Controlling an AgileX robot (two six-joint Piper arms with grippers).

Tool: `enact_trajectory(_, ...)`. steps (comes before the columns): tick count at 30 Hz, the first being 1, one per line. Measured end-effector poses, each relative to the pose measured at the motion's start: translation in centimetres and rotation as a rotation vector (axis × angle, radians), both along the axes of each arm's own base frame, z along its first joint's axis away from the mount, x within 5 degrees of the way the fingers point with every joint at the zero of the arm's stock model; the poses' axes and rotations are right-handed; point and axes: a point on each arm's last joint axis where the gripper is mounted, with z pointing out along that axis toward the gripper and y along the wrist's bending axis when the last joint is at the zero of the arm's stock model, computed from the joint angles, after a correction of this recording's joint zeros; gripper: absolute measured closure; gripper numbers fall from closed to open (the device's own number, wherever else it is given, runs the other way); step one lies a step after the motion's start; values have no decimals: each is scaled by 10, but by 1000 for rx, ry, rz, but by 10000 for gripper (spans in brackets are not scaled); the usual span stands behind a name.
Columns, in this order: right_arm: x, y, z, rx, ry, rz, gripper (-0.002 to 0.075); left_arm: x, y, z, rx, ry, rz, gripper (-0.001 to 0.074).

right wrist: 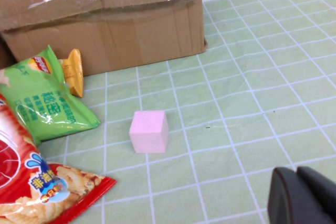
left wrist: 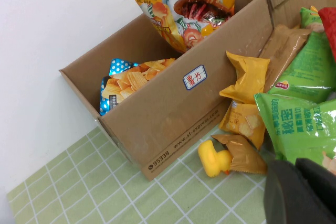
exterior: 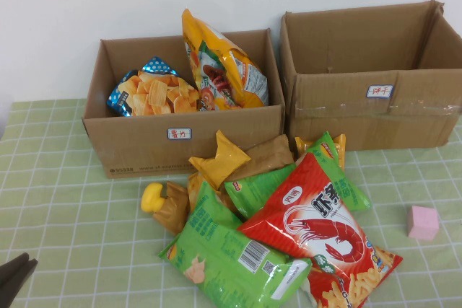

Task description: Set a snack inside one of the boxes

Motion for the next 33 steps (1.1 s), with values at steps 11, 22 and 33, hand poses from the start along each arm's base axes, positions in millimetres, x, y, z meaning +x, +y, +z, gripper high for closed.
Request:
enact_trajectory(11, 0, 0, 0, 0, 0, 0, 728, 0, 0, 0, 0, 0, 0, 738)
enact_trajectory(22, 0, 0, 0, 0, 0, 0, 728, -1, -1, -41, 34, 23, 15, 737)
enact_trajectory(33, 0, 0, 0, 0, 0, 0, 728, -10, 21, -61, -105, -302, 354, 738)
